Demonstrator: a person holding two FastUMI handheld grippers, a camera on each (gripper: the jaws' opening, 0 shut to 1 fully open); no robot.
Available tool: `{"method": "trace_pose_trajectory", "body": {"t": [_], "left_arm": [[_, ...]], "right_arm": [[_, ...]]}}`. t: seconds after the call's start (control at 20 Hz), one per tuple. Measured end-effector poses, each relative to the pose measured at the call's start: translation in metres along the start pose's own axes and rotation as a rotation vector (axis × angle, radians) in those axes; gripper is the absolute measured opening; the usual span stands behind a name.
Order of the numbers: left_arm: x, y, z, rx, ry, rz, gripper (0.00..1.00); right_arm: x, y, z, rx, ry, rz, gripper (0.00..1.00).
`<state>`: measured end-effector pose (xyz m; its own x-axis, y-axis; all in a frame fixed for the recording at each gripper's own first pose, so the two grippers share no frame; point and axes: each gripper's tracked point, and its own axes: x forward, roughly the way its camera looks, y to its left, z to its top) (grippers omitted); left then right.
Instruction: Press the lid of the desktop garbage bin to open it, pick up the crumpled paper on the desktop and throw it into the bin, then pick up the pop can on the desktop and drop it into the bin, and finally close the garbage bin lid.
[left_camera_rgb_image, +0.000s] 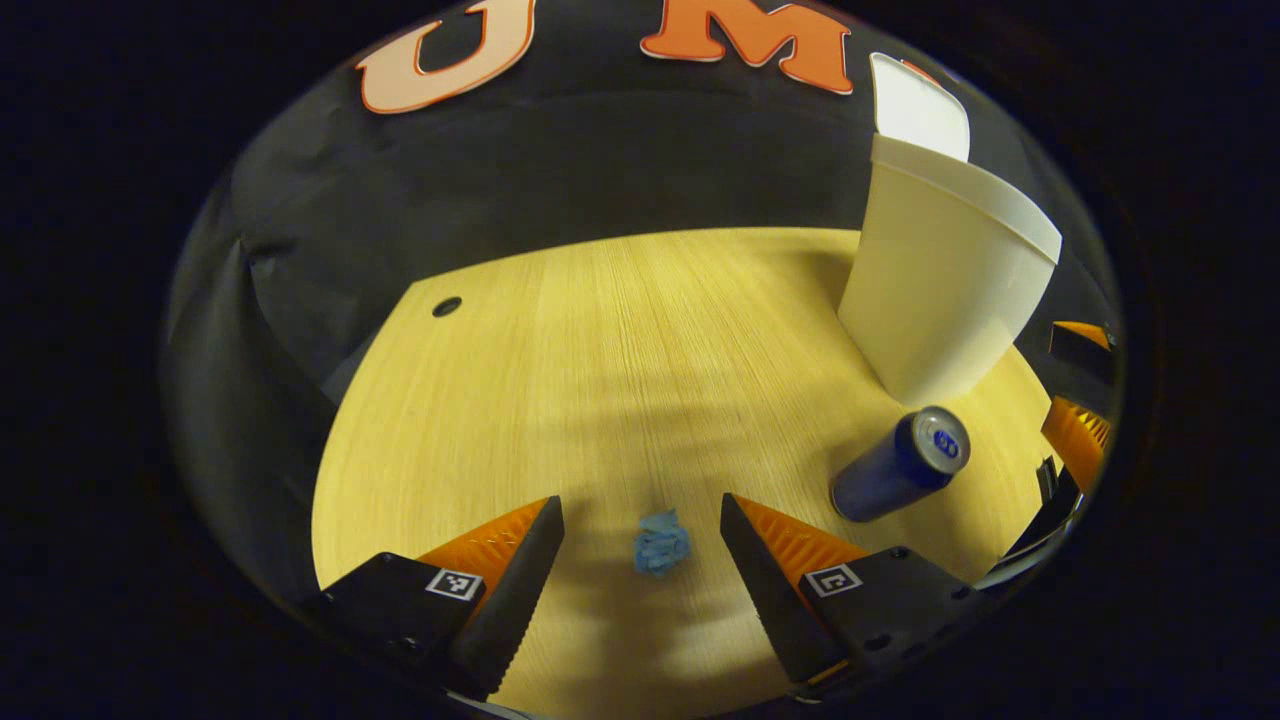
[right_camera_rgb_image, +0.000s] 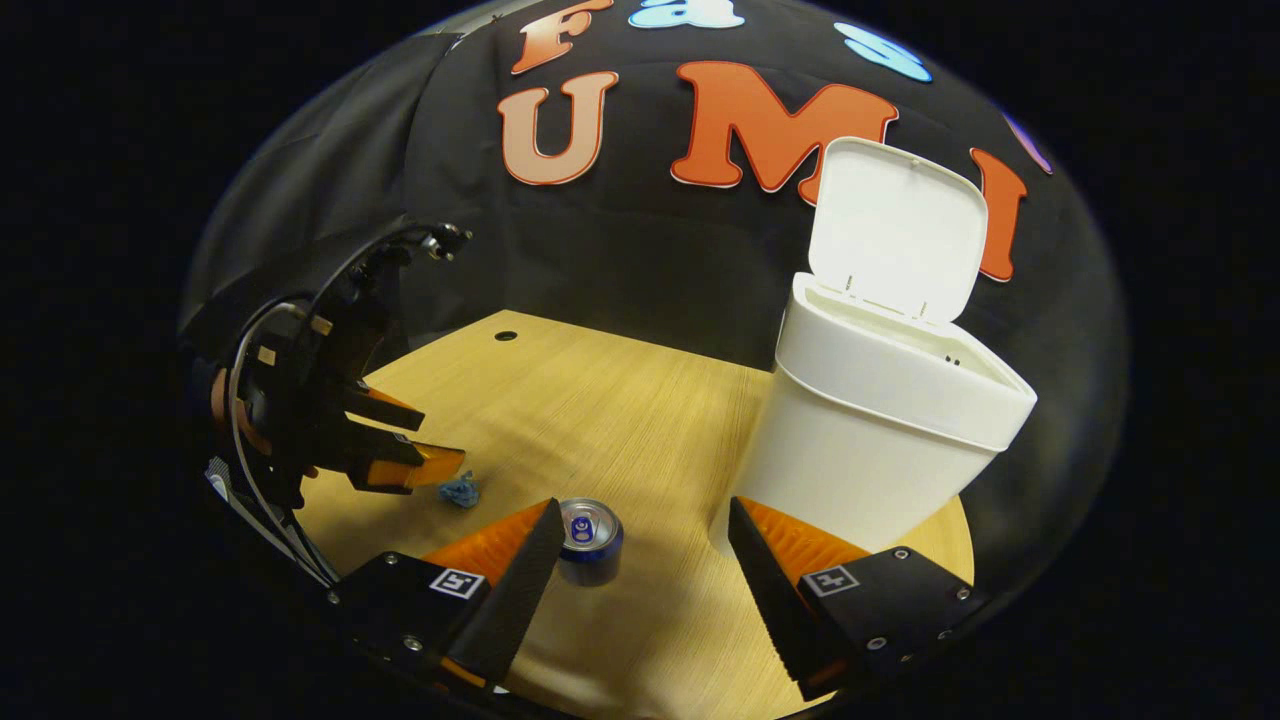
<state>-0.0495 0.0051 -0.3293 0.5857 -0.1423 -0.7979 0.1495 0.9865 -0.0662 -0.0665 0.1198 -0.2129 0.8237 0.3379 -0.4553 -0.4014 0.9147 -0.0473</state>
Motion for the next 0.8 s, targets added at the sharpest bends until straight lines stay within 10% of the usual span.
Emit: {"method": "trace_pose_trajectory", "body": {"t": [0.4, 0.8], "left_arm": [[0.031, 0.006, -0.036, -0.013, 0.163, -0.038, 0.96], [0.050, 0.004, -0.038, 0.005, 0.156, -0.041, 0.53]], "right_arm": [[-0.003, 0.006, -0.024, 0.022, 0.078, -0.022, 1.00], [-0.007, 0.014, -0.037, 0.029, 0.118, -0.029, 1.00]]}}
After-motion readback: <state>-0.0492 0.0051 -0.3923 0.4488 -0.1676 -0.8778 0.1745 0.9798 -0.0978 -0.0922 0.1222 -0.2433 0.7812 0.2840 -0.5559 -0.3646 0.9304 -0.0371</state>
